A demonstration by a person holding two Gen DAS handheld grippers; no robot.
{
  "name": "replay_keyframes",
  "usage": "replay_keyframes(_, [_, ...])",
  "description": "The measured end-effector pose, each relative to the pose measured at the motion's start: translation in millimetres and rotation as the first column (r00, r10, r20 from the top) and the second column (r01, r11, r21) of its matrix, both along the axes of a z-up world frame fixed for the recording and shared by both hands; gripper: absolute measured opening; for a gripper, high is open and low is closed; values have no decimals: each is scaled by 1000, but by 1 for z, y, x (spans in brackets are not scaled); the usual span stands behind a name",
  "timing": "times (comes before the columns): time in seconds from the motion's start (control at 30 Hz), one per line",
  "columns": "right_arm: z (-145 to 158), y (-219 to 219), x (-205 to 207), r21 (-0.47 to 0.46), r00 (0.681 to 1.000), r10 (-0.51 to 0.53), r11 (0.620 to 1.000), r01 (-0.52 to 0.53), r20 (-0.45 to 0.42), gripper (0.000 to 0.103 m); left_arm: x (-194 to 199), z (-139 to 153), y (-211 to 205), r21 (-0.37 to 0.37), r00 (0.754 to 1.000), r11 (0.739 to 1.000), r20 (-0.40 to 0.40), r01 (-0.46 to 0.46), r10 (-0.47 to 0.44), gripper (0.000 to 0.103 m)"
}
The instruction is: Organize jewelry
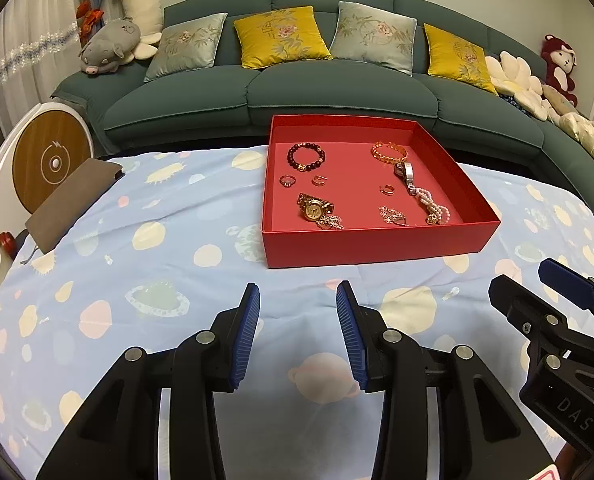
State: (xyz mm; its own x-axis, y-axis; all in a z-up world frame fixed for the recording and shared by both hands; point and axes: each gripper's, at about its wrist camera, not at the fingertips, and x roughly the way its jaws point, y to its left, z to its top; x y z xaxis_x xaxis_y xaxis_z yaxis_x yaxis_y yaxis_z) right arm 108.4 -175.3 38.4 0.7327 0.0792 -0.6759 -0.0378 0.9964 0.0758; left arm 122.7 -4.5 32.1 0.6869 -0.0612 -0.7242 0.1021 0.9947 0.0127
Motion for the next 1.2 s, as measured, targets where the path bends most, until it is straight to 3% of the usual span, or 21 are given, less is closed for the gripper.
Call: replay_keyframes(1.2, [-1,6,0,-10,1000,7,1000,-7,-2,62,-2,4,-1,13,1000,1000,18,-11,11,41])
